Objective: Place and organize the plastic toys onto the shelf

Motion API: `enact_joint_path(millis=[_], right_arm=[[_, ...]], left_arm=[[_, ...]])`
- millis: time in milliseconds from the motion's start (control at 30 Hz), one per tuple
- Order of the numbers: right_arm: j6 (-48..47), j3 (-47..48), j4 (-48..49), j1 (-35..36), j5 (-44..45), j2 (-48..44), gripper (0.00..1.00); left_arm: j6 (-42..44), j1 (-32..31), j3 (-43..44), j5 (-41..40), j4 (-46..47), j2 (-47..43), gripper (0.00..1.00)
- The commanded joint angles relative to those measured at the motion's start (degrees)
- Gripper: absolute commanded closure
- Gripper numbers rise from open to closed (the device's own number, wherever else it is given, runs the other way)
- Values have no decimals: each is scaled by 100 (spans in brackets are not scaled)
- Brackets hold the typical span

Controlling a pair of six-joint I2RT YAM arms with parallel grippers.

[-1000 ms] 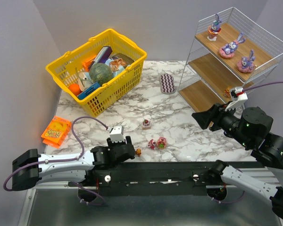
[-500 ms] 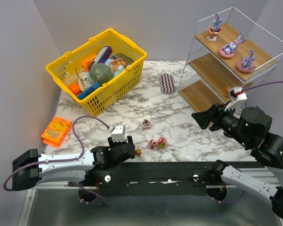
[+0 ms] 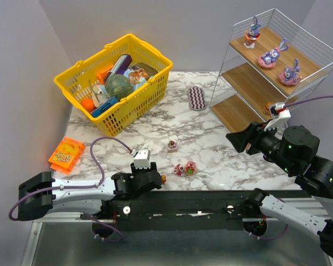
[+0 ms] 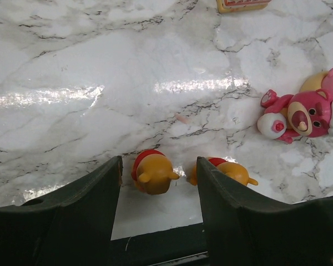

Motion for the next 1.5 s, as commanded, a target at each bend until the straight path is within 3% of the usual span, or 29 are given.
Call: enact_joint_path(millis=[0,467,700,933,1000,1133,1200,1467], right_arm=[[-83,-27,-93,-13,114,-44,34],[-127,87,-111,-13,149,35,34],[-180,306,-119,-4,202,114,34],[-232,570,-119,-13,281,131,34],[-276,675,-154,-13,333,157,34],[-434,1263,-584,-13,893,481,33],[-539,1676,-822,-13,1106,605,33],[-1146,2355,-674,-13,1687,651,32]], left_arm=[[-236,-84,-40,-99,54,171,36],[-262,-154,-172,-196,248,251,49],[1,-163,135,-432,99,269,83],[1309,-154,1189,-907,-113,-74,93],[2064,-93,1672,-899,53,-66,94],[3085,398,2516,-40,484,310,95],[3435,906,3096,900,703,601,95],[4843,1541,6054,2931,573,2912,97]])
